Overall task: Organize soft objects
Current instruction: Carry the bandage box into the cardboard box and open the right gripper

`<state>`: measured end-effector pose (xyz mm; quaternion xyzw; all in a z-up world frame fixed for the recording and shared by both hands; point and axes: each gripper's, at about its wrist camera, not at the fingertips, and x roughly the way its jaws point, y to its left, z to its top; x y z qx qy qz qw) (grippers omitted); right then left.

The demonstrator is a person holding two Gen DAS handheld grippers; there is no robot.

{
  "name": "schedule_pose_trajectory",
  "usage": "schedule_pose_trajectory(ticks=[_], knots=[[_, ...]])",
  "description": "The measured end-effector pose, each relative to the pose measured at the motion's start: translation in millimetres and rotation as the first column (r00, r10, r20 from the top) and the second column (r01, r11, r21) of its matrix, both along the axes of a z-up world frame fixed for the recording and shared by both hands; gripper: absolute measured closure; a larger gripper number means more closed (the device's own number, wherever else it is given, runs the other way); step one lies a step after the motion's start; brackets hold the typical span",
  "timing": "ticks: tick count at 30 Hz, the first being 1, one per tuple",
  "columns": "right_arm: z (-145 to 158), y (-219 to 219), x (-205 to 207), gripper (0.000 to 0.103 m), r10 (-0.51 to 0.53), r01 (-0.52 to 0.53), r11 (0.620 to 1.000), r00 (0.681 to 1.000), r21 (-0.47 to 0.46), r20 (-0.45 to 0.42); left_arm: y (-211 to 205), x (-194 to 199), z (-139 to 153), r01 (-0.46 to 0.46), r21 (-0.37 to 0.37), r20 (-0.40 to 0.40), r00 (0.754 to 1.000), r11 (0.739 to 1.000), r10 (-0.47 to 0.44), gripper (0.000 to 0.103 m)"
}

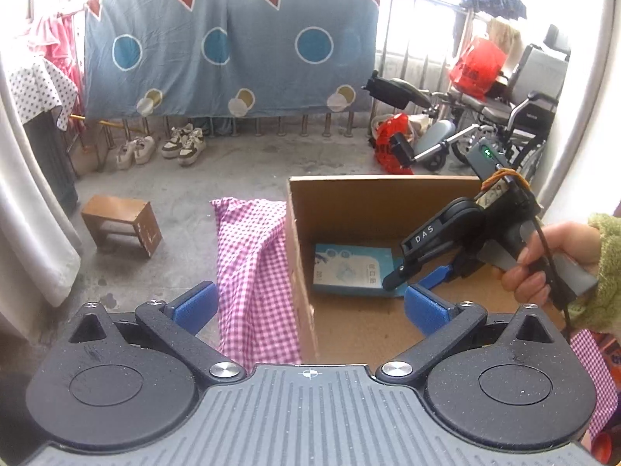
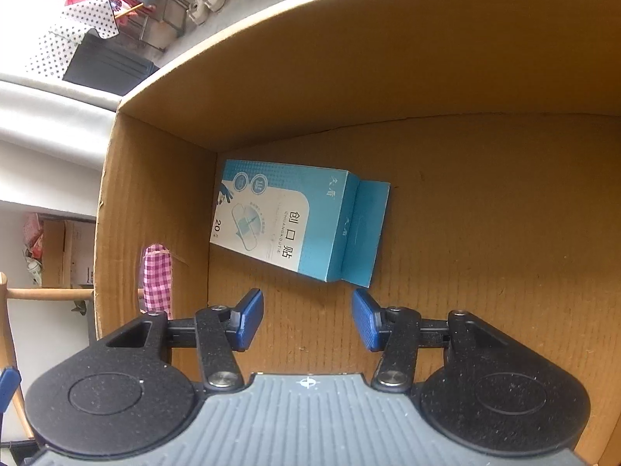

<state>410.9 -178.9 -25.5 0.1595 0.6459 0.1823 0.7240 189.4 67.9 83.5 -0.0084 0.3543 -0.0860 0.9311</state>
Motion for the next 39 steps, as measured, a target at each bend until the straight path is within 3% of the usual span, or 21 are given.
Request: schedule_pose_trajectory(ticks=[7,18,25,29,39], knots=[[-17.1,11.8,6.2,0.043,-0.02,0.017,0.999,0.998,-0.048,-0.054,13.0,-34.4,-17.7,-0.049,-0.021,0.038,0.998,0.999,0.049,0.0],[-9.6,31.0,24.2,0.043,-0.019,0.024,0.993,0.999,-0.112,0.049,25.9,-54.9,-44.4,-0.033,-0.067,-0.003,0.999,0.997,0.033,0.0],[-5.4,50.2,24.1,0.043,0.039,-0.03,0.993,0.996,-0.117,0.077,28.5,-59.6,-57.9,-0.044,-0.087,-0.036,0.999,0.995,0.041,0.0],[1.2,53.9,21.3,0.044,0.093,-0.07,0.983,0.987,-0.172,0.133,29.0,-60.5,-58.8,-0.041,-0.087,-0.036,0.999,0.995,0.038,0.0],[16.4,32.8,24.9,0.043,0.019,0.022,0.981,0.977,-0.19,0.213,27.4,-61.1,-63.9,-0.04,-0.071,-0.038,0.999,0.997,0.037,0.0]])
